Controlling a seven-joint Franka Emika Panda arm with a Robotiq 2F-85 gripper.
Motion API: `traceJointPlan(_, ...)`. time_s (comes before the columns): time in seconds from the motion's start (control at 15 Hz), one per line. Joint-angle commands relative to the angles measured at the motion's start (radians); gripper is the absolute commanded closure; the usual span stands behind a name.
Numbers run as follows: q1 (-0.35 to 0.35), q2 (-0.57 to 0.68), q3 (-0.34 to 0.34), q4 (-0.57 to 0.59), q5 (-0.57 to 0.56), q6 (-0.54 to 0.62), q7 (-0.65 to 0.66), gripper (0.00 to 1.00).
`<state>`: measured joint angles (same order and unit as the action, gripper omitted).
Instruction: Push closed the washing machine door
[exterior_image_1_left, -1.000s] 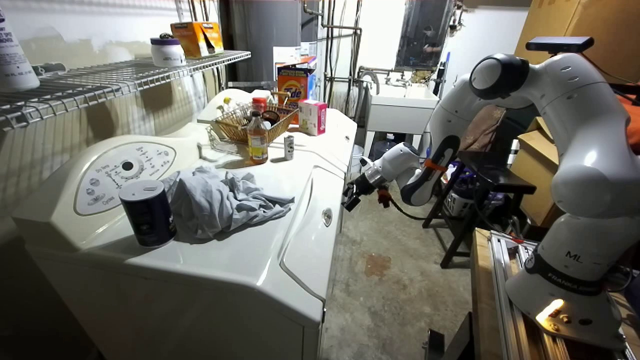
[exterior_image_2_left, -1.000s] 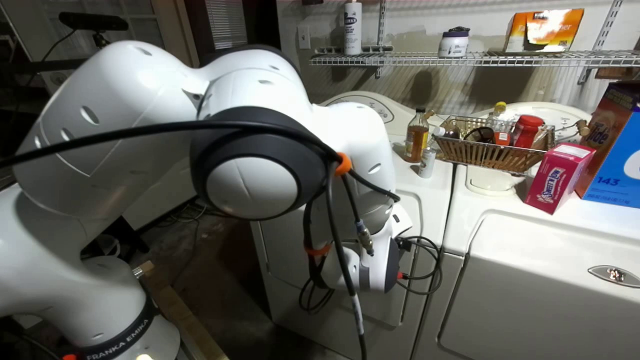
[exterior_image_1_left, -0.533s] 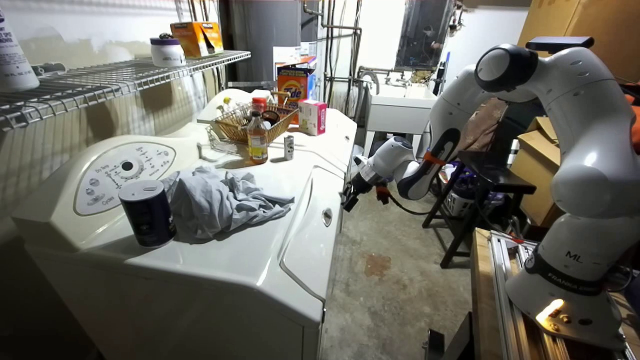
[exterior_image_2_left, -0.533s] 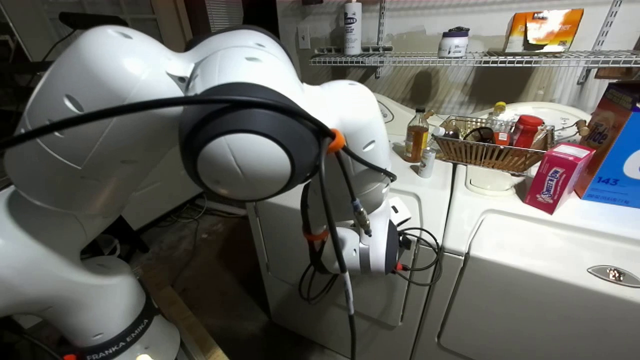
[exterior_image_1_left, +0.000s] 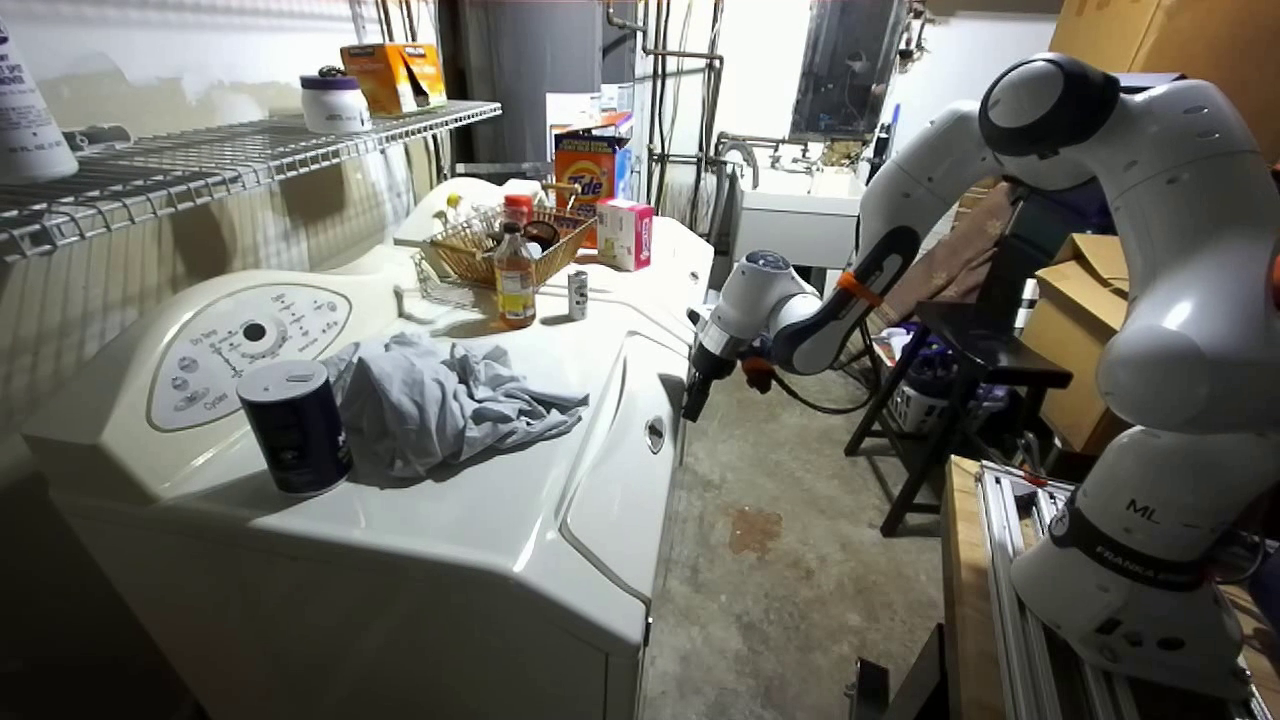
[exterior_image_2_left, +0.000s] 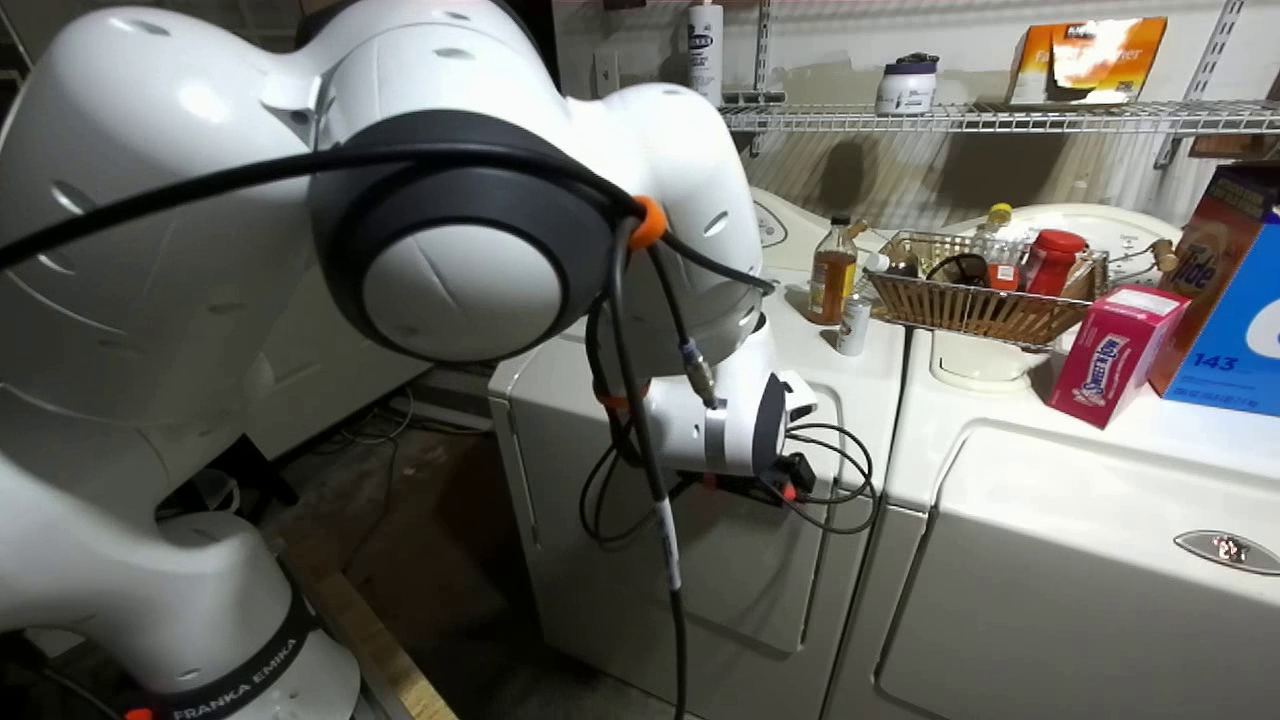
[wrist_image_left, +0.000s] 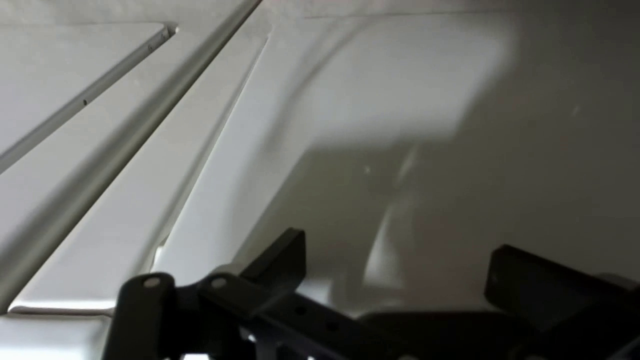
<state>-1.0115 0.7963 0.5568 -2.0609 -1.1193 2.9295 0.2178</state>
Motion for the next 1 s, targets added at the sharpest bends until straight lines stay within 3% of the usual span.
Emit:
traceJointPlan(0.0,-0.025,-0.030,0.106,-0.021,0.123,-0.152,-0.055,0.00)
traceJointPlan(0.07,-0.025,-0.047,0.114,-0.021,0.136,-0.196,-0.052,0.00)
traceJointPlan(0.13,0.074,-0.114,0.023,-0.038,0.277,-0.172,-0.118,0.00)
traceJointPlan(0.27,0.117,-0.160,-0.004,-0.048,0.404,-0.231,-0.188,0.00)
traceJointPlan(0.47,0.267,-0.238,-0.123,-0.034,0.624,-0.360,-0.300,0.00)
traceJointPlan(0.53,0.316,-0.207,-0.196,-0.024,0.665,-0.239,-0.341,0.00)
traceJointPlan(0.6,0.361,-0.228,-0.226,-0.022,0.713,-0.278,-0.364,0.00)
traceJointPlan(0.73,0.404,-0.253,-0.252,-0.022,0.741,-0.308,-0.368,0.00)
traceJointPlan(0.93,0.407,-0.256,-0.260,-0.027,0.740,-0.312,-0.367,0.00)
